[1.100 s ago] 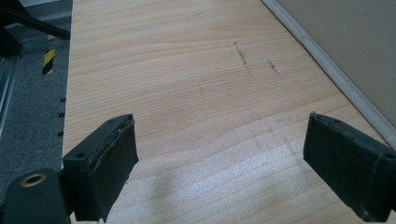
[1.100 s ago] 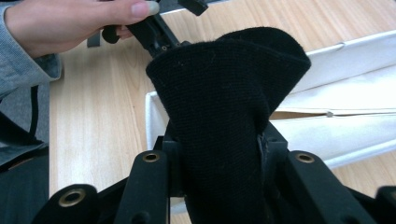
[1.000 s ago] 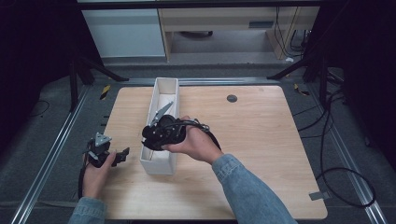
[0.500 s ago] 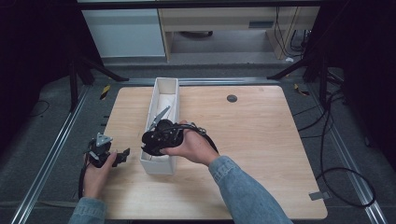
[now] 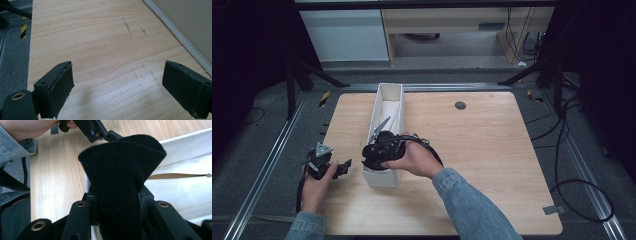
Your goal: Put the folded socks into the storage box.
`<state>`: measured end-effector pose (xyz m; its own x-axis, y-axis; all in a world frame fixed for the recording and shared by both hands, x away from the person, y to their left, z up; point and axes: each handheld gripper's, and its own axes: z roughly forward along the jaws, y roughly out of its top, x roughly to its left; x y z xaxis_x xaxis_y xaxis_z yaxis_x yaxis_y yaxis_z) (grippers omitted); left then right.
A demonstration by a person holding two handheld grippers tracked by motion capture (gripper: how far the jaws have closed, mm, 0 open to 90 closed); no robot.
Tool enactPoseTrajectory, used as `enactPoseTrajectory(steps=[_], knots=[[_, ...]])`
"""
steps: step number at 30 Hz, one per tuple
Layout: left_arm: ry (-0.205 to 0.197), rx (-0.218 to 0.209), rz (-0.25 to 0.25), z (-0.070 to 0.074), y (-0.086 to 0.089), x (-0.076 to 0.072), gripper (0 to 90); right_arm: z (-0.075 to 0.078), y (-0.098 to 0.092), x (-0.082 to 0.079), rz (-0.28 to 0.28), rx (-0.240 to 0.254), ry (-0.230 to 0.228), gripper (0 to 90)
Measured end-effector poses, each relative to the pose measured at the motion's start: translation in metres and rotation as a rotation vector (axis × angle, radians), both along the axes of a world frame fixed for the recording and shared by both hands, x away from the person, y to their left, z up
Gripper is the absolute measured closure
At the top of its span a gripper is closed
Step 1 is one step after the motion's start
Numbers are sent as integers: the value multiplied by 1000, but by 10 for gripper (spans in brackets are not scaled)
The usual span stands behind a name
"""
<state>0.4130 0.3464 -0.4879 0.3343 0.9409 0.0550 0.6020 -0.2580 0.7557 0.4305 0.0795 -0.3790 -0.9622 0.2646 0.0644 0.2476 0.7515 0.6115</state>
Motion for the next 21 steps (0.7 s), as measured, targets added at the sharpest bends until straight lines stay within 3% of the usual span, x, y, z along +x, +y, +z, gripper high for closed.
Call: enactPoseTrajectory(steps=[21], knots=[[76, 27, -17, -10, -2, 4, 94, -10, 6, 1, 7, -35, 29, 645]])
